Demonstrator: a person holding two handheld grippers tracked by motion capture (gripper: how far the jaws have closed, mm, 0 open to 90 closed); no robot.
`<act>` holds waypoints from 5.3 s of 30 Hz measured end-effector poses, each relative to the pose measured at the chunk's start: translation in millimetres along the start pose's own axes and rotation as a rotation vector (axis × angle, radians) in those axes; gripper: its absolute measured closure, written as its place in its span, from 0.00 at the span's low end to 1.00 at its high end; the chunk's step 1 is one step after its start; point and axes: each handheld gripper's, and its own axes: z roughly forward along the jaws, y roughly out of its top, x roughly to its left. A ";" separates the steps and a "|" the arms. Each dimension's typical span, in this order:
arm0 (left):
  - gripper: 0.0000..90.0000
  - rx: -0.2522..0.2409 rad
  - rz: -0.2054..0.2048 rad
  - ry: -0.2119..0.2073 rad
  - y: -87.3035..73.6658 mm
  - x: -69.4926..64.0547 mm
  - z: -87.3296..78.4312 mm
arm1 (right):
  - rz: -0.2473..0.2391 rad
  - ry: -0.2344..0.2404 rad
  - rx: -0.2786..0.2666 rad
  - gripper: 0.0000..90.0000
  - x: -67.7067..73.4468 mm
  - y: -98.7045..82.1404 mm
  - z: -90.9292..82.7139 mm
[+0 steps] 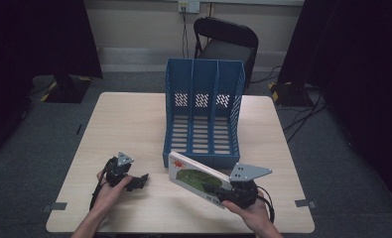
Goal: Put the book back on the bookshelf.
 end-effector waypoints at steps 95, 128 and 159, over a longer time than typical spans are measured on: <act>0.00 0.001 -0.006 -0.001 0.4 -1.1 0.7 | 0.323 -0.809 0.044 0.84 -143.6 22.1 71.0; 0.00 0.003 0.000 -0.002 0.4 -1.1 0.5 | 0.293 -0.740 -0.021 0.73 -124.5 -2.9 58.6; 0.00 0.002 -0.004 -0.006 0.5 -1.3 0.7 | 0.210 -0.790 -0.115 0.84 -116.7 -13.3 64.3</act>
